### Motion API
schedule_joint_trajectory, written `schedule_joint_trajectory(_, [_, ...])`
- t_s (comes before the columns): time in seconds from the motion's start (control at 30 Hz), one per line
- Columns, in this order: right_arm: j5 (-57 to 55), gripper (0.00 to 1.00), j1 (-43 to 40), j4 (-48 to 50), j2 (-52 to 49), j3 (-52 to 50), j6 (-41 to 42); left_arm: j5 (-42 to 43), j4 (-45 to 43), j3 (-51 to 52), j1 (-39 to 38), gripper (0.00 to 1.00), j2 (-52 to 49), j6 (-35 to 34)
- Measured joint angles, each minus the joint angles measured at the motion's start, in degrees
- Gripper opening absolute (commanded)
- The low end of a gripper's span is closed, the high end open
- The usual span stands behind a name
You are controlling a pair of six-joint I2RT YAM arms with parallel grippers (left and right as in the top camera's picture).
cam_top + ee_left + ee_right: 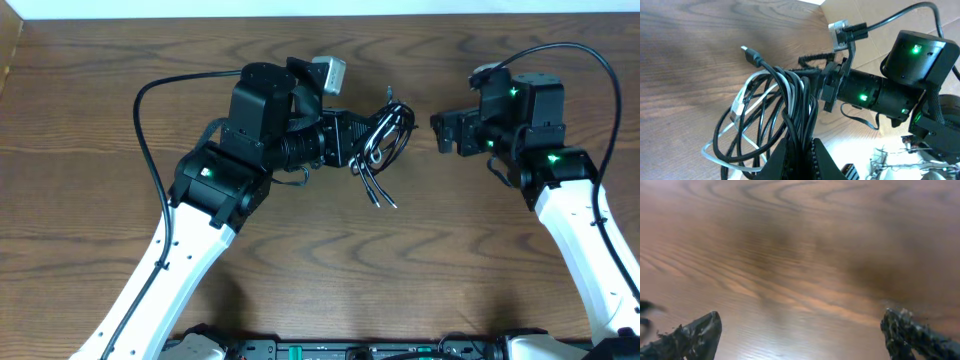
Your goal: Untangle cables
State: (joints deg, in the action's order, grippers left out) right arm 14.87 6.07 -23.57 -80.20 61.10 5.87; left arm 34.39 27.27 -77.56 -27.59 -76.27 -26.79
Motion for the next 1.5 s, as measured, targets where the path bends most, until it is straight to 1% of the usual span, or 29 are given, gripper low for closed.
schedule_joint_trajectory(0.07, [2.16, 0.95, 0.0, -0.11, 0.0, 0.0, 5.53, 0.02, 0.0, 0.0, 0.0, 0.08, 0.0, 1.11])
schedule_joint_trajectory(0.2, [5.53, 0.89, 0.0, 0.31, 0.0, 0.0, 15.85, 0.02, 0.04, 0.0, 0.0, 0.08, 0.0, 2.47])
schedule_joint_trajectory(0.27, [6.49, 0.87, 0.0, 0.61, 0.0, 0.0, 19.02, 0.02, 0.07, 0.0, 0.0, 0.08, 0.0, 2.86])
schedule_joint_trajectory(0.3, [7.02, 0.85, 0.0, 0.7, 0.0, 0.0, 20.28, 0.02, 0.15, 0.0, 0.0, 0.08, 0.0, 3.1])
schedule_joint_trajectory(0.4, [8.94, 0.85, 0.0, 0.85, 0.0, 0.0, 23.85, 0.02, 0.39, 0.0, 0.0, 0.08, 0.0, 4.17])
schedule_joint_trajectory(0.7, [14.01, 0.77, 0.15, 2.6, 0.0, 0.0, 32.48, 0.04, 0.42, 0.0, 0.0, 0.08, 0.0, 5.46])
schedule_joint_trajectory(0.83, [14.88, 0.72, 1.77, 3.15, 0.0, 0.0, 36.46, 0.76, -0.02, 0.0, -0.11, 0.08, 0.0, 6.8])
schedule_joint_trajectory(0.97, [15.17, 0.7, 3.85, 3.98, 0.0, 0.0, 40.24, 1.36, -1.01, 0.0, -0.81, 0.08, 0.0, 8.66])
schedule_joint_trajectory(1.0, [15.15, 0.67, 4.5, 4.2, 0.0, 0.0, 41.53, 1.38, -1.22, 0.0, -1.03, 0.08, 0.0, 8.94])
schedule_joint_trajectory(1.03, [15.17, 0.57, 5.01, 4.31, 0.0, 0.0, 42.49, 1.4, -1.66, 0.0, -1.29, 0.08, 0.0, 9.27])
schedule_joint_trajectory(1.1, [15.28, 0.48, 5.7, 4.52, 0.0, 0.0, 44.15, 1.49, -2.23, 0.0, -1.6, 0.08, 0.0, 9.86])
schedule_joint_trajectory(1.17, [15.21, 0.47, 6.19, 4.57, 0.0, -0.02, 45.99, 1.51, -2.32, 0.0, -1.79, 0.08, 0.0, 10.34])
schedule_joint_trajectory(1.23, [15.45, 0.43, 6.23, 4.57, 0.0, -0.02, 47.32, 1.49, -2.45, 0.0, -1.81, 0.08, 0.0, 10.71])
schedule_joint_trajectory(1.43, [16.81, 0.44, 6.27, 4.55, 0.0, -0.02, 49.18, 1.49, -4.02, 0.0, -1.81, 0.07, -0.02, 11.63])
schedule_joint_trajectory(1.47, [16.87, 0.49, 6.29, 4.55, 0.0, -0.02, 49.18, 1.49, -4.57, 0.0, -1.81, 0.08, -0.02, 11.63])
schedule_joint_trajectory(1.5, [16.94, 0.57, 6.32, 4.55, 0.0, 0.0, 48.81, 1.49, -5.11, 0.0, -1.81, 0.08, -0.09, 11.67])
